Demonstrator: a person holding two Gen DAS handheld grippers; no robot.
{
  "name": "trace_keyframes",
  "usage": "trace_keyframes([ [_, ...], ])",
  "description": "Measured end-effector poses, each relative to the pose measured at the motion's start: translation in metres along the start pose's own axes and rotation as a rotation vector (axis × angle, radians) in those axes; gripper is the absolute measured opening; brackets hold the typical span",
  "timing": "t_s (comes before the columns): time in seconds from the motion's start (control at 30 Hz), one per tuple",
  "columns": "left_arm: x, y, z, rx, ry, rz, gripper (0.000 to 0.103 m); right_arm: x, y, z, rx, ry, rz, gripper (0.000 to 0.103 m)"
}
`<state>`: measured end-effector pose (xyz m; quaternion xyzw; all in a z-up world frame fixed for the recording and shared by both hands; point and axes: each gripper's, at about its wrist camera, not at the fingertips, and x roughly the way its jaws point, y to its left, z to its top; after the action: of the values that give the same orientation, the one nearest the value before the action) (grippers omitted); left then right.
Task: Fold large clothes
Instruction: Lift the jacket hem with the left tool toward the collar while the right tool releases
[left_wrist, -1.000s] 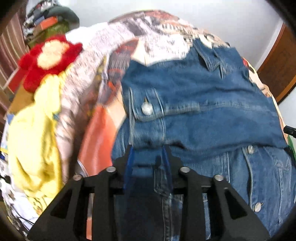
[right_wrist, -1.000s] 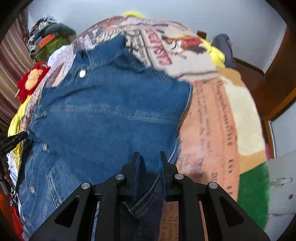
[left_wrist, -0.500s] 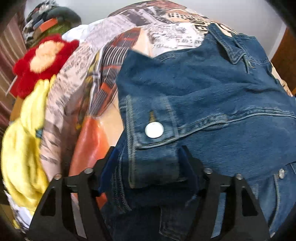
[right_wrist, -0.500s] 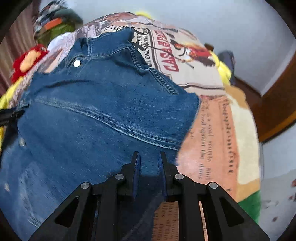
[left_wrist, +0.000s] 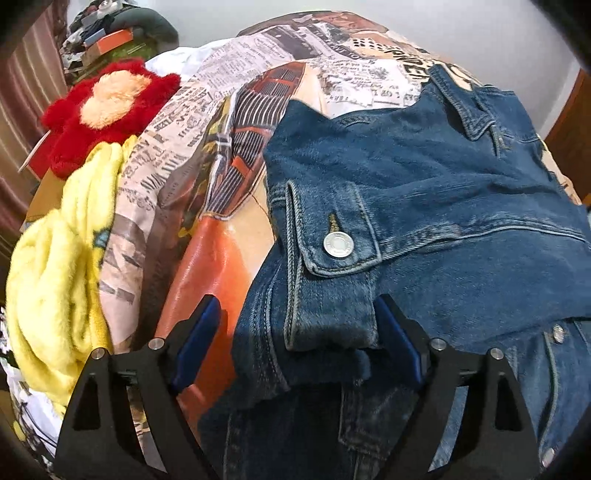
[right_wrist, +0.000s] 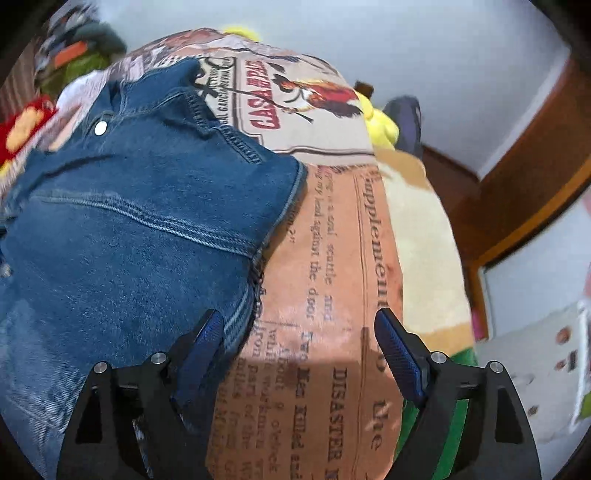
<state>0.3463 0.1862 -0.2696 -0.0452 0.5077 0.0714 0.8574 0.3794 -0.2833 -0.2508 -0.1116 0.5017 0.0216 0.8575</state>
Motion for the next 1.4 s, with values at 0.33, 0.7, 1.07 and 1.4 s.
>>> trace_keyframes([
  [0.33, -0.017, 0.018, 0.056, -0.003, -0.086, -0.008, 0.085, -0.008, -0.018, 0.041, 0.2, -0.021, 0.279, 0.083],
  [0.7, 0.075, 0.022, 0.104, -0.085, 0.081, -0.118, 0.074, 0.062, -0.023, 0.07, 0.357, 0.112, 0.404, 0.08],
  [1.07, 0.081, 0.004, 0.115, -0.063, 0.012, -0.134, 0.018, 0.093, -0.014, 0.102, 0.338, 0.13, 0.398, 0.012],
  [1.4, -0.004, 0.002, 0.129, 0.026, -0.178, -0.063, 0.008, 0.035, 0.01, 0.173, 0.188, -0.082, 0.332, 0.008],
])
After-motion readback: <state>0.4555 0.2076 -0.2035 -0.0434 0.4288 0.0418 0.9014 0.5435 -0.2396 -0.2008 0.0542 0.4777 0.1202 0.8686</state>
